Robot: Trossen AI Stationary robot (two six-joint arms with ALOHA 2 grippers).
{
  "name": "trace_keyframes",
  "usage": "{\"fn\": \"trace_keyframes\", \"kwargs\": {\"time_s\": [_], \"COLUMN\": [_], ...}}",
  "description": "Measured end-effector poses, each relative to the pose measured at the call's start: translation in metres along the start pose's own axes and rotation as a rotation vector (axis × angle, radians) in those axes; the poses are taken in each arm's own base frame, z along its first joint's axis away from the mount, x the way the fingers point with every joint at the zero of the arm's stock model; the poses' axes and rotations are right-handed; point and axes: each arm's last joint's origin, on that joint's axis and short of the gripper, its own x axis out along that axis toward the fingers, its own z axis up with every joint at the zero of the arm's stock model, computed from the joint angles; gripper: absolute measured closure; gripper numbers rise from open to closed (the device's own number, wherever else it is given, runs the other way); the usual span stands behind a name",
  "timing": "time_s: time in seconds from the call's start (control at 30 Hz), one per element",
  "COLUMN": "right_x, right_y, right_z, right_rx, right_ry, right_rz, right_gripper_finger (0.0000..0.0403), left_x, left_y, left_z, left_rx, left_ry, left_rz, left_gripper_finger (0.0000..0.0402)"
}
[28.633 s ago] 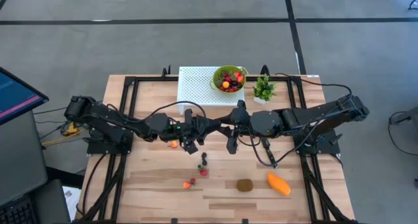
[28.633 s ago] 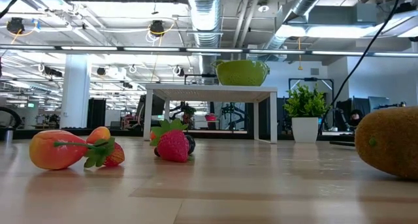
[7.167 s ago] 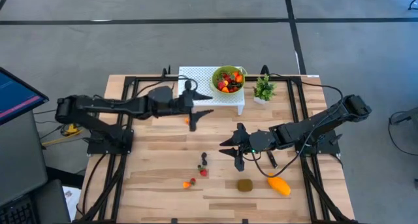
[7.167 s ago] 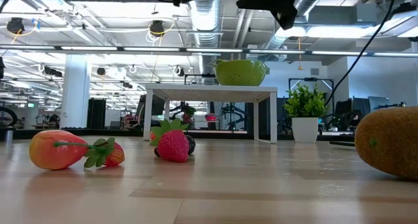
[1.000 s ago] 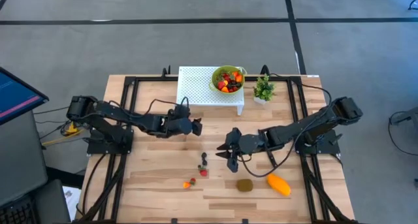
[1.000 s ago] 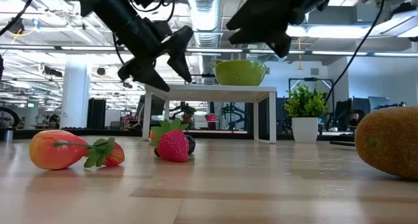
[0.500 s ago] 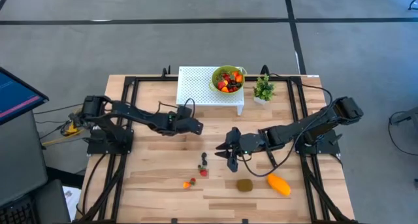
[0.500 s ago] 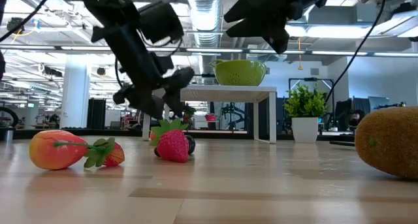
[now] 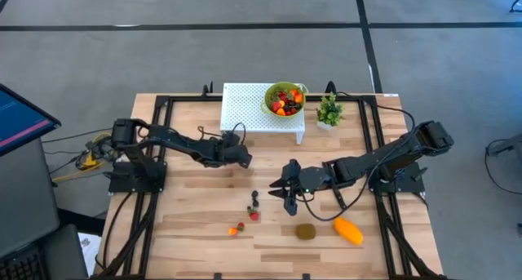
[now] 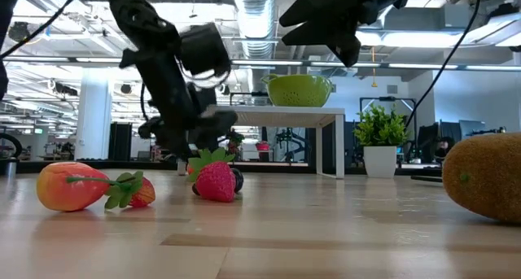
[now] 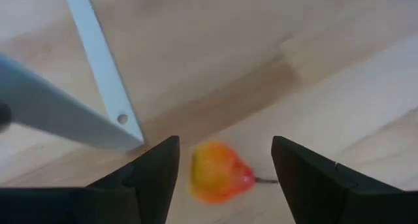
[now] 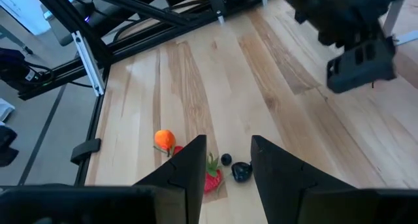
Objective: Pick & Place Fruit
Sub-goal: Put the orange pear into the green strainer bowl
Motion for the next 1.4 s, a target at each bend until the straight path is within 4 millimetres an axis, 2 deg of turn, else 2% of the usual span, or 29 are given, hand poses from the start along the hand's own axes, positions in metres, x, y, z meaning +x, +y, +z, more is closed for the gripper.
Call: {"fn": "trace_keyframes", "kwargs": {"time_s": [0.13,0.33,1.03,1.17,1.4], "right_x": [0.000,0.000,0.000,0.000,0.000], "right_y": [0.000,0.002,0.002,0.002,0.002], "right_z": [0.000,-0.001,-0.001,-0.001,-0.001], "right_rx": [-0.001,-0.003,-0.003,-0.003,-0.003], "right_ry": [0.001,0.003,0.002,0.002,0.002], "right_rz": [0.000,0.006,0.006,0.006,0.006], "right_gripper_finger": [0.0288,0.0288,0.0288,0.0288,0.0288], "left_x": [0.008,-0.007,-0.001,-0.001,-0.001], "left_y": [-0.006,-0.018,-0.015,-0.015,-0.016], "left_z": [-0.013,-0.027,-0.020,-0.019,-0.019], "left_rx": [0.024,0.083,0.072,0.068,0.064], "left_ry": [0.086,0.061,0.041,0.039,0.035], "left_rz": [-0.042,-0.082,-0.070,-0.072,-0.078], "left_gripper_finger": [0.0165,0.0165,0.0166,0.0187,0.0258]}}
